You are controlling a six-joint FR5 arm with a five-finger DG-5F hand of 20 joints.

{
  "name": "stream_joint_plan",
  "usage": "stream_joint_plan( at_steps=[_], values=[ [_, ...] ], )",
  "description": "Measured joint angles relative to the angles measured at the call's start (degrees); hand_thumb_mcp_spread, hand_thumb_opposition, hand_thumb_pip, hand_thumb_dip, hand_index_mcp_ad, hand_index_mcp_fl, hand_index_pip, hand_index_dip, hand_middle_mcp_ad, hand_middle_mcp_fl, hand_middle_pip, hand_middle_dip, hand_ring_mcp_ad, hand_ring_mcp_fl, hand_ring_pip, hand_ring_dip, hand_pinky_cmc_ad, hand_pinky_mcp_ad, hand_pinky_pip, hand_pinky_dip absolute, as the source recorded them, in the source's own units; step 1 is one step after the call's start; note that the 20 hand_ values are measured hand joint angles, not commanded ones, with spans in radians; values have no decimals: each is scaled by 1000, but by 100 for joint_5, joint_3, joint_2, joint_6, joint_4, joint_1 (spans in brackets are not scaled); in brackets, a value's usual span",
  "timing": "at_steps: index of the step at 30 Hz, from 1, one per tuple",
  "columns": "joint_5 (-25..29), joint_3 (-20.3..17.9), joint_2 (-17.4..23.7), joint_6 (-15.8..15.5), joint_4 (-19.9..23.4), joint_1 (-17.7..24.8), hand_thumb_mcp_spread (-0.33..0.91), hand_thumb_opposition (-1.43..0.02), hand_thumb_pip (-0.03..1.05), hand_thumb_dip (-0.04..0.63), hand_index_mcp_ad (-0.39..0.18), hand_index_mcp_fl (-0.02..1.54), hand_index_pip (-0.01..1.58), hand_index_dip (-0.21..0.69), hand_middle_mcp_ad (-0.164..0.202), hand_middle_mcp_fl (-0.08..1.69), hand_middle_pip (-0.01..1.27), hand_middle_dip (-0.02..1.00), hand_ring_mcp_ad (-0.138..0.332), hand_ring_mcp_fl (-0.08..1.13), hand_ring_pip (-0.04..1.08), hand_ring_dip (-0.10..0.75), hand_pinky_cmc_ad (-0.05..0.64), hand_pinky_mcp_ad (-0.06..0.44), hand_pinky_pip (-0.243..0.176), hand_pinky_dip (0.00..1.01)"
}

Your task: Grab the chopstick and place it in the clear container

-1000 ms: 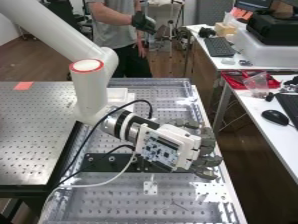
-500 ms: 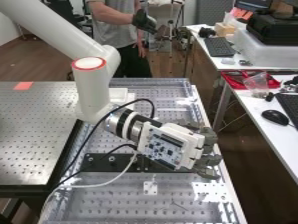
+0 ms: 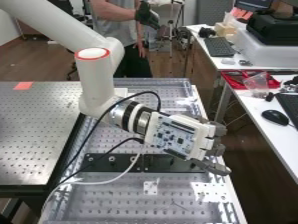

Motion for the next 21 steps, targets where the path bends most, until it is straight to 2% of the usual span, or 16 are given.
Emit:
stream_joint_plan(
  at_steps=[3, 7, 11, 17, 19, 21],
  values=[
    [-18, 79, 15, -68, -47, -8, 688, -1000, 517, 281, -87, 820, 1203, 5, 5, 1061, 778, 670, 3, 899, 91, 541, 490, 260, 80, 190],
    [-44, 125, 21, -86, -87, -23, 688, -1000, 517, 281, -87, 819, 1183, 5, 9, 1145, 777, 672, 7, 899, 89, 539, 490, 262, 87, 195],
    [-59, 114, 20, -11, -96, -38, 686, -1014, 511, 281, -87, 820, 1185, 5, 9, 1133, 766, 679, 7, 899, 75, 539, 478, 262, 87, 195],
    [-152, 17, 19, 183, 1, -60, 644, -1030, 513, 284, -87, 810, 1185, 17, 7, 929, 660, 658, 5, 737, 73, 522, 480, 262, 87, 192],
    [-185, -21, 26, 278, 47, -72, 602, -1000, 595, 290, -87, 691, 1190, 24, 10, 913, 663, 663, 5, 670, 75, 518, 468, 262, 89, 215],
    [-220, -43, 32, 318, 77, -81, 557, -941, 607, 290, -87, 623, 1171, 16, 9, 860, 644, 634, 21, 613, 80, 515, 471, 262, 87, 243]
  ],
)
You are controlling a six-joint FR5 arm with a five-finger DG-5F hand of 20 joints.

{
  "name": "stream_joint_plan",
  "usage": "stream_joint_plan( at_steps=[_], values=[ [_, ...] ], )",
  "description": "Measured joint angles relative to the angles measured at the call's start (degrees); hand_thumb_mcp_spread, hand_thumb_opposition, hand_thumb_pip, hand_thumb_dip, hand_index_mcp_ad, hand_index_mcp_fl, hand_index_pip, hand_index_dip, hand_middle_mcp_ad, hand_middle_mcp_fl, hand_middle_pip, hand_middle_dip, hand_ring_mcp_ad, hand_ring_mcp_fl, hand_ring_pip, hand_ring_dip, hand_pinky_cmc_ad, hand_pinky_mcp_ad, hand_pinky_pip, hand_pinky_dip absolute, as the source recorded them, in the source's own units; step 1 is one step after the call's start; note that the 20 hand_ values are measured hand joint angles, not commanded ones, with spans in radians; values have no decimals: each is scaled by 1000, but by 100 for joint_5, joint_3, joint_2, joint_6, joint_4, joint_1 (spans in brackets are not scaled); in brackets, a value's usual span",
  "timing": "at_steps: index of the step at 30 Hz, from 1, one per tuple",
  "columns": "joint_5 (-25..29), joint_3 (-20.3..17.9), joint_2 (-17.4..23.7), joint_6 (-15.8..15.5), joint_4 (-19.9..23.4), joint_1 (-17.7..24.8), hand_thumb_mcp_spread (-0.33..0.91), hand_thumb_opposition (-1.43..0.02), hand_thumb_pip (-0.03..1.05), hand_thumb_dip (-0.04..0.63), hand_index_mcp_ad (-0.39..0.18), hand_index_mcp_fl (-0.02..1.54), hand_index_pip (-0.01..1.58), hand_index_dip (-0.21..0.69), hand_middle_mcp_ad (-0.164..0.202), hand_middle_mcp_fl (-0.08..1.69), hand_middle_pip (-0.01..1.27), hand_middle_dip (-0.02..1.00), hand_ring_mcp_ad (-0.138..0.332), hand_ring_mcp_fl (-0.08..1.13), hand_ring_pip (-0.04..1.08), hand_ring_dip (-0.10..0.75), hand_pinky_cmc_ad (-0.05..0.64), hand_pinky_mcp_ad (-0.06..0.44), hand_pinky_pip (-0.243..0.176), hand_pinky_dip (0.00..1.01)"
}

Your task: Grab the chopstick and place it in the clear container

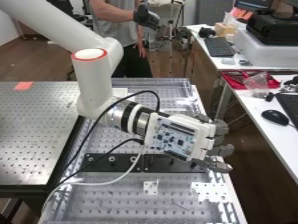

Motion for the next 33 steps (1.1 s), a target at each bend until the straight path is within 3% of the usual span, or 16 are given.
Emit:
stream_joint_plan(
  at_steps=[4, 7, 10, 19, 33],
  values=[
    [-56, -94, 15, 210, 125, -19, 532, -899, 604, 290, -87, 456, 1089, 0, 9, 716, 607, 632, 30, 508, 73, 508, 443, 260, 80, 278],
    [-9, -189, 37, 298, 228, -24, 503, -860, 623, 278, -87, 405, 1075, -10, 9, 686, 578, 597, 37, 480, 75, 494, 431, 262, 35, 321],
    [47, -320, 67, 460, 331, -30, 497, -834, 646, 278, -87, 374, 1082, -19, 7, 668, 553, 595, 37, 445, 73, 492, 408, 262, 17, 337],
    [120, -715, 163, 889, 560, 22, 485, -787, 654, 278, -87, 377, 1063, -26, 9, 627, 550, 581, 56, 400, 86, 480, 370, 258, -12, 414],
    [278, -747, 22, 1027, 471, 121, 485, -792, 654, 269, -87, 471, 1044, -26, 9, 630, 569, 581, 51, 386, 101, 480, 358, 258, -30, 428]
  ],
)
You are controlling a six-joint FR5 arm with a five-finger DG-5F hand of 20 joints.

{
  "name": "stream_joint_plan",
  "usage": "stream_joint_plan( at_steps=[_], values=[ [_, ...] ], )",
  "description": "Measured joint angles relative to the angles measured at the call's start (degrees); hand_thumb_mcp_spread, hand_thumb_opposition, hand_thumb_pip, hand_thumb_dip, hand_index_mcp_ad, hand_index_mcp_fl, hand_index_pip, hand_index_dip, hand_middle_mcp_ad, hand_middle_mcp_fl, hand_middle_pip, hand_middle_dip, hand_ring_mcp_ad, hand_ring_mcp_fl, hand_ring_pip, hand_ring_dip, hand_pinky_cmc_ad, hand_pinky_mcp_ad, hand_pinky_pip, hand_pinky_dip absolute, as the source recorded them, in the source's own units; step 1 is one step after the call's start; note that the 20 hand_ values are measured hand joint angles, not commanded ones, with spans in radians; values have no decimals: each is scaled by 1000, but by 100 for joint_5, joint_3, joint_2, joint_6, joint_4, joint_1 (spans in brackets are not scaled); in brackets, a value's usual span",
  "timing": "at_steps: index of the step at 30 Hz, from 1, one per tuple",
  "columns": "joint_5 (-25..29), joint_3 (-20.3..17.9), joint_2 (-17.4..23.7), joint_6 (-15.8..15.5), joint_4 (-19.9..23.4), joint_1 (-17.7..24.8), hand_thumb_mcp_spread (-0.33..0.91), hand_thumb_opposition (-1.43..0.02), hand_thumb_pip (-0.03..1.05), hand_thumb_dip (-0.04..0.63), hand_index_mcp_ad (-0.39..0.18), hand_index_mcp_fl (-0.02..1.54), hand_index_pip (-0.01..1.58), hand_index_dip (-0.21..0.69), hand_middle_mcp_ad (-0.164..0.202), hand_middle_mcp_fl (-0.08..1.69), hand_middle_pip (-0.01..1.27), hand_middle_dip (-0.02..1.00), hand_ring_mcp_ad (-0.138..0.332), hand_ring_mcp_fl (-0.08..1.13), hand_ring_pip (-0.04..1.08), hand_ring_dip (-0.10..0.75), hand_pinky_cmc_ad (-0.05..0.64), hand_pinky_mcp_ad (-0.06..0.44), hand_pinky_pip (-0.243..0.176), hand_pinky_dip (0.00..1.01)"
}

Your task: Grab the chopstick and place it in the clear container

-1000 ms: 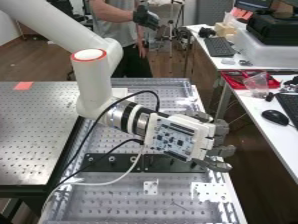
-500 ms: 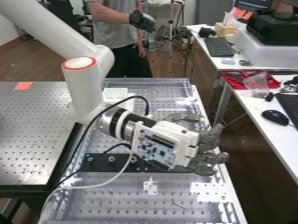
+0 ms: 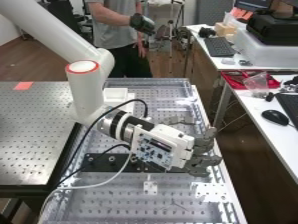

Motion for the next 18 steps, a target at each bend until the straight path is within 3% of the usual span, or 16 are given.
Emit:
stream_joint_plan(
  at_steps=[18],
  values=[
    [186, 111, -101, -14, -48, 10, 482, -792, 646, 250, -87, 506, 1264, -24, 12, 660, 696, 593, 51, 461, 124, 480, 354, 258, -17, 417]
  ],
)
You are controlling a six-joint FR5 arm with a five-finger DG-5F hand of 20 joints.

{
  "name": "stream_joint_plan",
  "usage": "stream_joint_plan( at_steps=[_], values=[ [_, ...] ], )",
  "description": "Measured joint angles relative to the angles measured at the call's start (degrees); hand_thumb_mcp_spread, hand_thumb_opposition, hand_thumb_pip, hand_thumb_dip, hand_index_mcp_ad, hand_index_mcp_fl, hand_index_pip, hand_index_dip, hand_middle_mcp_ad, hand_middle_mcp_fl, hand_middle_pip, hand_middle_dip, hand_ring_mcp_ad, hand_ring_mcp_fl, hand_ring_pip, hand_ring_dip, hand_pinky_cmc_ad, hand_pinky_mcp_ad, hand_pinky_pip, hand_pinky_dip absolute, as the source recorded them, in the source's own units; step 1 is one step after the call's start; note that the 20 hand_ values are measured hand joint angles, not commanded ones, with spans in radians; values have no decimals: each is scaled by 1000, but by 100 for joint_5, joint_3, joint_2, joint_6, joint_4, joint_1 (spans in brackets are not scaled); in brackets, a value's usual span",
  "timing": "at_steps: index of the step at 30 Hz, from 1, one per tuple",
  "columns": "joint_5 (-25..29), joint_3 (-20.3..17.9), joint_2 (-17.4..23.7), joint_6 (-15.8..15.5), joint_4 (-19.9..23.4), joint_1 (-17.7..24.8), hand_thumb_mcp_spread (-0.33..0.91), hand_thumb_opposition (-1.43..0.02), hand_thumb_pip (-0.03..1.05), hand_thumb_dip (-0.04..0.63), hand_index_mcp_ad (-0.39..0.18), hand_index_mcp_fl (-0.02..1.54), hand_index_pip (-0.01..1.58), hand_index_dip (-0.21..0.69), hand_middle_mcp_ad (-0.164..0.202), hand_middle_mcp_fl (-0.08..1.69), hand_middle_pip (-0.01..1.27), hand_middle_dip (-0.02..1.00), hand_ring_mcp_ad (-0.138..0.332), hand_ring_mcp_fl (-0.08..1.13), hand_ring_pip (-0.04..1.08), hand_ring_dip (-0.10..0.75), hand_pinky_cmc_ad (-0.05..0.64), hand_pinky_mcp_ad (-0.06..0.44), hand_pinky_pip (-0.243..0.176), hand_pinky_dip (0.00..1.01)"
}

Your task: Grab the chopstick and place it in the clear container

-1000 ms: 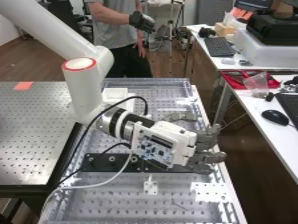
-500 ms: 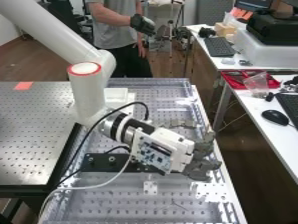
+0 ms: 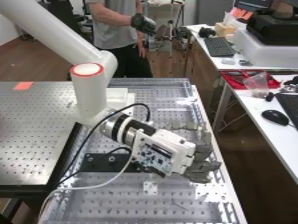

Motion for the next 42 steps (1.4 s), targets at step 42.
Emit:
stream_joint_plan(
  at_steps=[42],
  values=[
    [85, -43, 49, -73, 140, 106, 546, -775, 653, 244, -87, 106, 1529, 35, 12, 452, 801, 656, 51, 429, 93, 494, 360, 253, -5, 269]
  ],
)
